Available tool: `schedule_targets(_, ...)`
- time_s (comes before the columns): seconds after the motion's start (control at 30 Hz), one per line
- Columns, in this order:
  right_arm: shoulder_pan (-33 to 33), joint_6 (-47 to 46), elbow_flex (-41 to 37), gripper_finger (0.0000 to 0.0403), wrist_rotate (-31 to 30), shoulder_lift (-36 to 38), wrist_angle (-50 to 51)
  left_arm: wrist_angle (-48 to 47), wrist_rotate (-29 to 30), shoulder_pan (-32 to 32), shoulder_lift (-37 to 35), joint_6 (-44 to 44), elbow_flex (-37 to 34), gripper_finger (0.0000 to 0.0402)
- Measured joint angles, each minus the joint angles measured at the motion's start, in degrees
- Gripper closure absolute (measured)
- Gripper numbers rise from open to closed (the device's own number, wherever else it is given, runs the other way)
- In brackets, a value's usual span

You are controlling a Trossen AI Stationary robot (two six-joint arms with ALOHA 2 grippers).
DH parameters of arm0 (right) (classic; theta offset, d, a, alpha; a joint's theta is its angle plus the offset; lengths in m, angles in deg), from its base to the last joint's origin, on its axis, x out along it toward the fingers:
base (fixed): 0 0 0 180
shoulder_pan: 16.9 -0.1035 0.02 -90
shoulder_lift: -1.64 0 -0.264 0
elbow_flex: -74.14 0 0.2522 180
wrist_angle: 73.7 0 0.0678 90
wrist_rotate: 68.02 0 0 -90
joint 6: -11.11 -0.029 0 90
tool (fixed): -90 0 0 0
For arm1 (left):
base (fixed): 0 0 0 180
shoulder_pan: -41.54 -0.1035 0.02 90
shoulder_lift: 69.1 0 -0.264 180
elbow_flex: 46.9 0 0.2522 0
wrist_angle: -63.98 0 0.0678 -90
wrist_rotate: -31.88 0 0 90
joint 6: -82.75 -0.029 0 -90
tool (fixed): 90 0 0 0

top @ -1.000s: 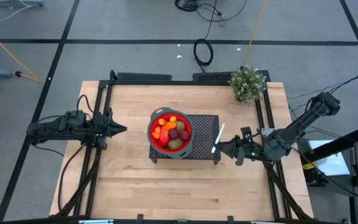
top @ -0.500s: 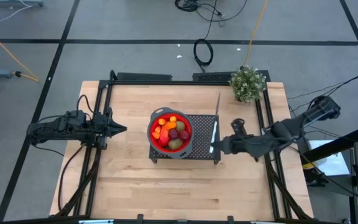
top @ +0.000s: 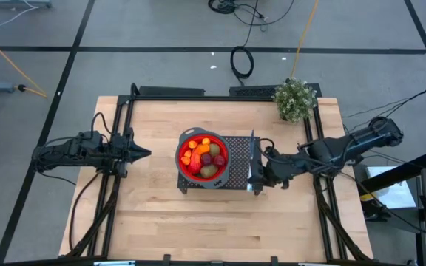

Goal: Pick & Place Fruit
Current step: Put the patterned blue table knife on the shelf beside of the red colander

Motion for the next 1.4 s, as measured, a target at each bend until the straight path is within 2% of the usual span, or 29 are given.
schedule_targets(0.23, 2.99, -1.14, 0.08, 0.0365, 0.03, -0.75, 0.30, 0.00, 0.00, 0.00, -0.01, -0.04, 0.00, 0.0382)
schedule_targets(0.33, 4.11, -0.87, 0.07, 0.0365, 2.10, -2.32, 2.36, -0.01, 0.00, 0.01, -0.01, -0.07, 0.00, 0.0382)
schedule_targets(0.47, 5.37, 1.21, 0.05, 0.0365, 4.55, -5.40, 3.17, -0.07, -0.02, 0.00, -0.01, -0.81, 0.00, 0.0382)
schedule_targets(0.73, 7.10, 4.49, 0.00, 0.0365, 4.57, -9.31, 3.06, -0.04, -0.02, 0.02, 0.01, -3.26, 0.00, 0.0382)
schedule_targets(0.93, 7.65, 4.72, 0.00, 0.0365, 7.52, -10.55, 3.47, -0.04, -0.01, 0.01, 0.00, -3.47, 0.00, 0.0382)
schedule_targets(1.4, 7.75, 5.03, 0.00, 0.0365, 7.60, -10.98, 6.09, -0.02, 0.00, 0.02, 0.01, -3.60, 0.00, 0.0382)
